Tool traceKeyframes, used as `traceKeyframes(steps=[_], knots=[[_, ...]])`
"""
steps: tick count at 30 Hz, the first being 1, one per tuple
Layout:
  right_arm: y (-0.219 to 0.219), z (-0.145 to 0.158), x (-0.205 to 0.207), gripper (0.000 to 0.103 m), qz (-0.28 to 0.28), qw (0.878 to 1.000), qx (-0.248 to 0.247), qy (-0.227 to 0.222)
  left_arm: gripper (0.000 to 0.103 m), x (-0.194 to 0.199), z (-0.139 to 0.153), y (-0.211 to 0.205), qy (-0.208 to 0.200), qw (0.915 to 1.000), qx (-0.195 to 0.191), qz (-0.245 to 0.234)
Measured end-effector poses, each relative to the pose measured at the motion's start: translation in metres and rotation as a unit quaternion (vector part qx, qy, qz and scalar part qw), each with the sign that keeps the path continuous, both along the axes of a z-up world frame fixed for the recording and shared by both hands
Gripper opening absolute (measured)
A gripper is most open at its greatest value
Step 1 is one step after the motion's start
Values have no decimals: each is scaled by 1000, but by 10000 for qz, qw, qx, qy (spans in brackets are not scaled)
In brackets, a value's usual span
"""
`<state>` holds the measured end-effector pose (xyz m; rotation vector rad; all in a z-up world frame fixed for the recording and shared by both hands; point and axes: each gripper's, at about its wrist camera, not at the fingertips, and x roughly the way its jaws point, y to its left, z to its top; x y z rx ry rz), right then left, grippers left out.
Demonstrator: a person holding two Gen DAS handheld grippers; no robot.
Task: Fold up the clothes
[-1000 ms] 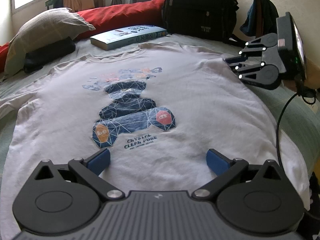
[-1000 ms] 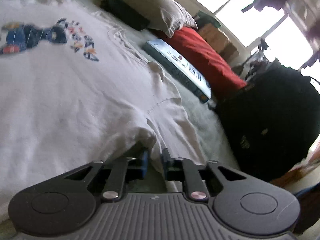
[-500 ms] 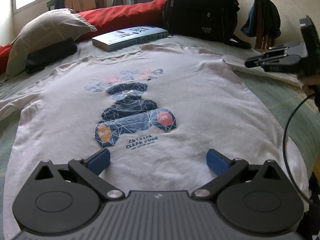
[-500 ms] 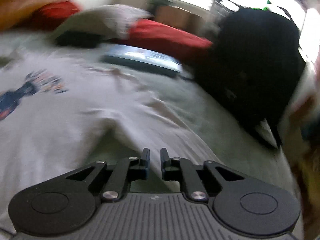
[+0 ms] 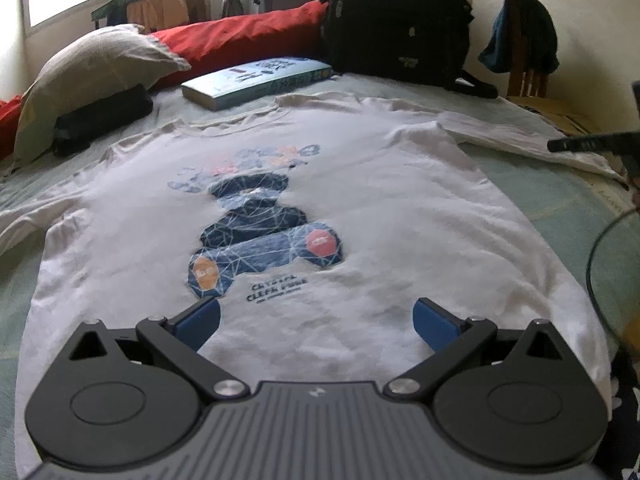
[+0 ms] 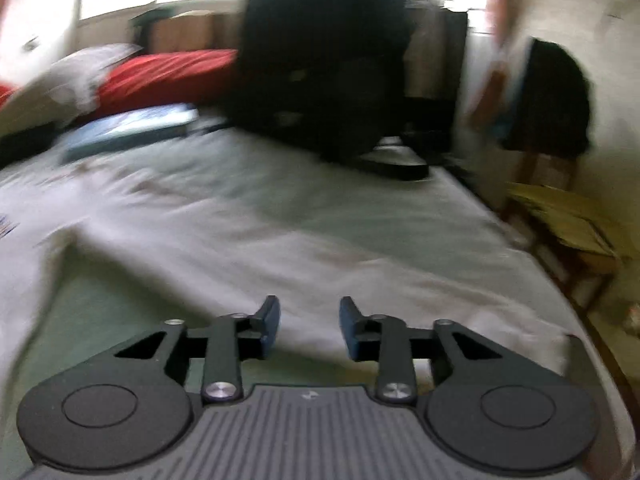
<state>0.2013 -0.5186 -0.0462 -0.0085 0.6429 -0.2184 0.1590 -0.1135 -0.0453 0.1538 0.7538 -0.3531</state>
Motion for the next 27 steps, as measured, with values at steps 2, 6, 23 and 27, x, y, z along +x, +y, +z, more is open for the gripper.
traceKeyframes(steps=[2, 6, 23, 27], knots=[[-15, -5, -2, 53, -301, 9994, 154, 57, 102, -1, 2, 0, -21, 10000, 8, 4], [-27, -21, -19, 61, -482, 9964, 642, 281, 102, -2, 6, 1, 24, 10000, -4, 66], [123, 34, -83, 93, 917, 9897, 1076, -237, 102, -17, -8, 20, 481, 9984, 50, 284], [142, 29, -88, 99, 888, 9896, 1125, -69, 102, -30, -1, 25, 416, 9990, 51, 180]])
